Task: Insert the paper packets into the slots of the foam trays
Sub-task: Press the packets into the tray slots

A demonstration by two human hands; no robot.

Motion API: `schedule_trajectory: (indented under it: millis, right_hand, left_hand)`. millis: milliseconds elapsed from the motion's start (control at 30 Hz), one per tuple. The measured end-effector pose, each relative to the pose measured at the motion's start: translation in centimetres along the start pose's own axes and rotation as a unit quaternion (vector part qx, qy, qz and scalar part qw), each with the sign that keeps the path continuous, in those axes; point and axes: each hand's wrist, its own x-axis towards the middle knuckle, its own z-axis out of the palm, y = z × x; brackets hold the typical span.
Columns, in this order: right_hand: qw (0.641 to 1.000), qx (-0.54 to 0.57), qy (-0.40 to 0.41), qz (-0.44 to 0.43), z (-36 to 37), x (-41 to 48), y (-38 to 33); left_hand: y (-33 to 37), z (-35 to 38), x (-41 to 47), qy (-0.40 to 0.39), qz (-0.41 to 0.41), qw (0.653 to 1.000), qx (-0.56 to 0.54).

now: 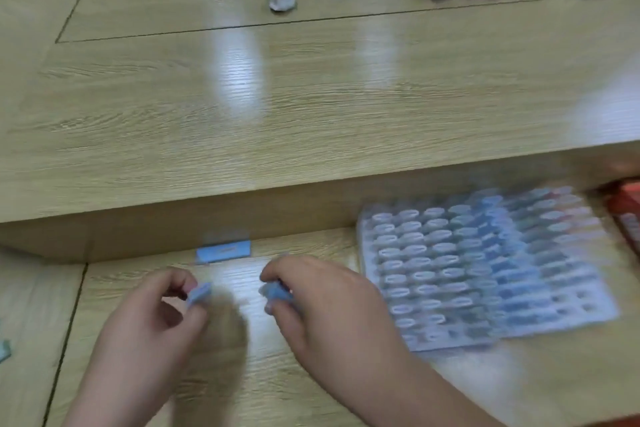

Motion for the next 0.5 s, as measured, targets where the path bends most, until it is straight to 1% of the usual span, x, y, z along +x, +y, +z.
schedule_trajectory:
  millis: [33,100,167,267,400,500]
  right_hand:
    - [0.999,0.027,0.019,0.000,-1.4,-0.5,0.3]
    - [0.996,0.080,0.045,0.015,-4.3,-1.7,1.2]
    - [0.988,0.129,0.071,0.038,-7.1,-3.3,2.8]
    - [0.968,0.213,0.107,0.081,-10.7,-6.2,6.1]
    - [0.932,0.285,0.176,0.140,-15.7,-10.4,10.8]
    - [0.916,0.284,0.226,0.169,-18.5,-12.6,14.4]
  left_hand:
    - [1.5,0.2,-0.3,-0.011,0.027,0.999,-0.014]
    - [4.4,1.3,-1.0,-0.021,0.087,0.993,-0.078]
    - [7.3,3.0,-1.8,-0.036,0.126,0.984,-0.120]
    - [11.8,5.6,-3.1,-0.052,0.171,0.973,-0.145]
    - [16.9,9.1,-5.0,-0.036,0.207,0.962,-0.173]
    - [19.9,11.6,-6.2,-0.037,0.204,0.956,-0.207]
